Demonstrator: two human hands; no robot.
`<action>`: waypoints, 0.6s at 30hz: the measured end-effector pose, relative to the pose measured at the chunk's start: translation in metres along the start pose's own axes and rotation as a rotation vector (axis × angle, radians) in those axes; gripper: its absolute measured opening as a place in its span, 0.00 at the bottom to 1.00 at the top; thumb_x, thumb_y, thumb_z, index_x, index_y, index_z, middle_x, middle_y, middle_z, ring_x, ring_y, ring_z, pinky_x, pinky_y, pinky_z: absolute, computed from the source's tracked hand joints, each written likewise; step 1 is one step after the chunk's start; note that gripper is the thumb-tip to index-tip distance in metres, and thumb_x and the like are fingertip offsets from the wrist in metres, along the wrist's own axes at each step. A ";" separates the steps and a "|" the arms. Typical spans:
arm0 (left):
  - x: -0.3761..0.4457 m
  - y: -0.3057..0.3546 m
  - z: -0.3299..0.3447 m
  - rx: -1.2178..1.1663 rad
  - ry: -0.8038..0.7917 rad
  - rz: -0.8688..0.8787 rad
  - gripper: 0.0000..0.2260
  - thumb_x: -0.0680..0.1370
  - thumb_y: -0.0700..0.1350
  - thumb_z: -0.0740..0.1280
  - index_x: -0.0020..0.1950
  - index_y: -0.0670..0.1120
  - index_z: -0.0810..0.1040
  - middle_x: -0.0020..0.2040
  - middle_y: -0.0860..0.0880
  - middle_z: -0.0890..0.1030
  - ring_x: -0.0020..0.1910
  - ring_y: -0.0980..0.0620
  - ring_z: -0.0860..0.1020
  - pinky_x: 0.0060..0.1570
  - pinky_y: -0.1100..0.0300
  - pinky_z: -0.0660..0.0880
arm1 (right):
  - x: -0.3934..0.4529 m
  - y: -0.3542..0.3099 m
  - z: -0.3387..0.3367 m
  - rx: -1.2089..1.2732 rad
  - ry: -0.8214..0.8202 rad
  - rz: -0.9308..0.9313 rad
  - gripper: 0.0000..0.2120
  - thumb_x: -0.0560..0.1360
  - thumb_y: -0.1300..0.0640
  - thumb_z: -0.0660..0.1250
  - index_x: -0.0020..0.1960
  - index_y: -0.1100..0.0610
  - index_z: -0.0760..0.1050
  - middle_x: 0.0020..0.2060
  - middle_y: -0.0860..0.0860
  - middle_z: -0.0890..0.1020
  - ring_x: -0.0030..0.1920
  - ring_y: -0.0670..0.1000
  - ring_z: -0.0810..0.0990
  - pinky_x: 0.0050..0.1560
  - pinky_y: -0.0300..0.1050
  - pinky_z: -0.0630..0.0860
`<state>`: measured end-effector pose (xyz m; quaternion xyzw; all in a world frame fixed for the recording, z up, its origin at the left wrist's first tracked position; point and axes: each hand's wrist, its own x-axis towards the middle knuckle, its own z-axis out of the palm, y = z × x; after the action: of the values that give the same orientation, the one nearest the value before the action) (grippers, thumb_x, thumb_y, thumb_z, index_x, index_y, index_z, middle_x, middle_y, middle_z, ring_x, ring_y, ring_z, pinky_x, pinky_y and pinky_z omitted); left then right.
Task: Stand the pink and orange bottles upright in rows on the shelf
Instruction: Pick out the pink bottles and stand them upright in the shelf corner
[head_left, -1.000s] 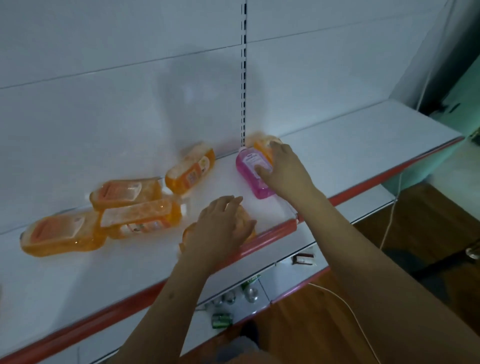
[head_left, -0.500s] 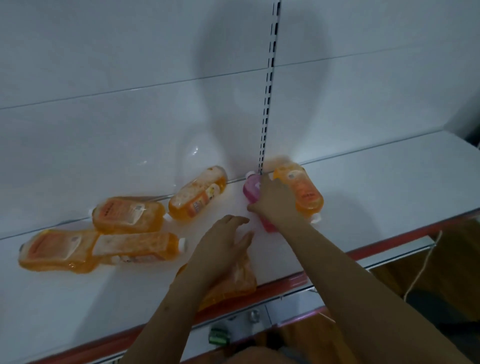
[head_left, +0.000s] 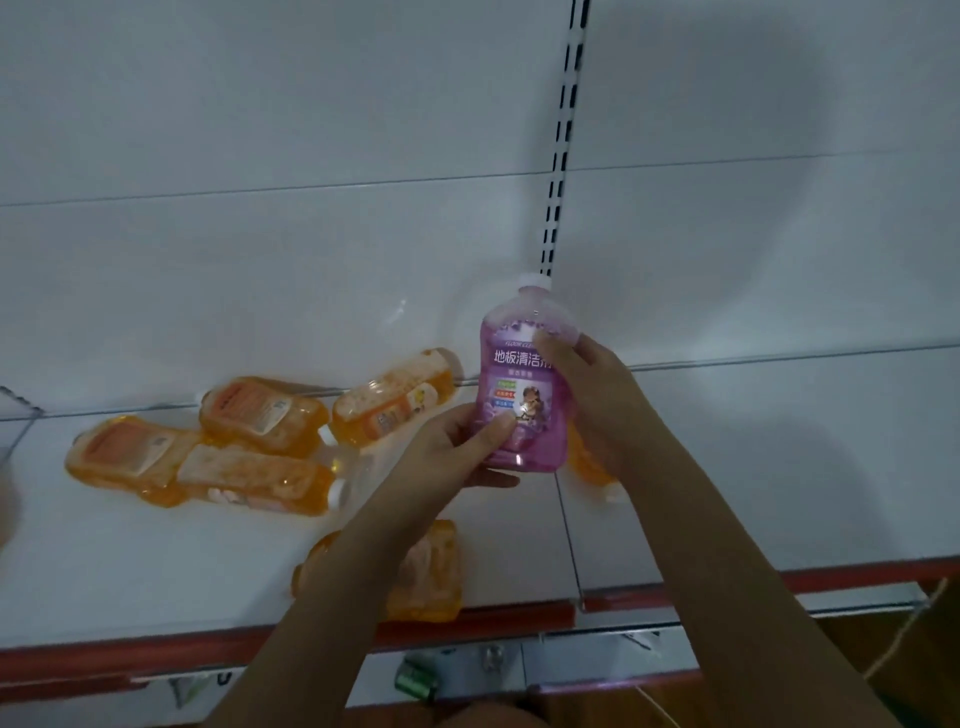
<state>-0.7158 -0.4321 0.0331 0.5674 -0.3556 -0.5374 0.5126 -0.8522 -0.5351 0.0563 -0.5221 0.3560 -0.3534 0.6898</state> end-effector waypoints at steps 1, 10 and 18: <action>-0.001 0.001 -0.003 0.034 0.036 0.017 0.14 0.75 0.52 0.69 0.58 0.48 0.79 0.49 0.49 0.87 0.48 0.50 0.86 0.44 0.58 0.82 | 0.002 -0.001 -0.002 -0.026 -0.034 -0.005 0.18 0.78 0.49 0.68 0.64 0.57 0.76 0.53 0.57 0.85 0.53 0.60 0.84 0.58 0.62 0.79; -0.047 0.002 -0.053 0.129 0.368 0.121 0.17 0.75 0.51 0.71 0.62 0.48 0.79 0.54 0.49 0.86 0.53 0.50 0.84 0.54 0.55 0.81 | 0.032 0.001 0.064 -0.093 -0.358 -0.026 0.23 0.71 0.51 0.73 0.63 0.58 0.76 0.54 0.52 0.85 0.53 0.54 0.85 0.56 0.53 0.80; -0.140 0.006 -0.138 0.357 0.636 0.134 0.14 0.74 0.53 0.73 0.59 0.56 0.77 0.51 0.57 0.85 0.47 0.60 0.84 0.46 0.67 0.78 | 0.018 0.005 0.185 -0.225 -0.671 -0.135 0.26 0.68 0.51 0.75 0.63 0.56 0.75 0.53 0.53 0.85 0.54 0.54 0.84 0.56 0.58 0.80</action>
<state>-0.6038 -0.2725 0.0589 0.7619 -0.3030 -0.2288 0.5247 -0.6835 -0.4629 0.0865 -0.7040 0.1111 -0.1656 0.6816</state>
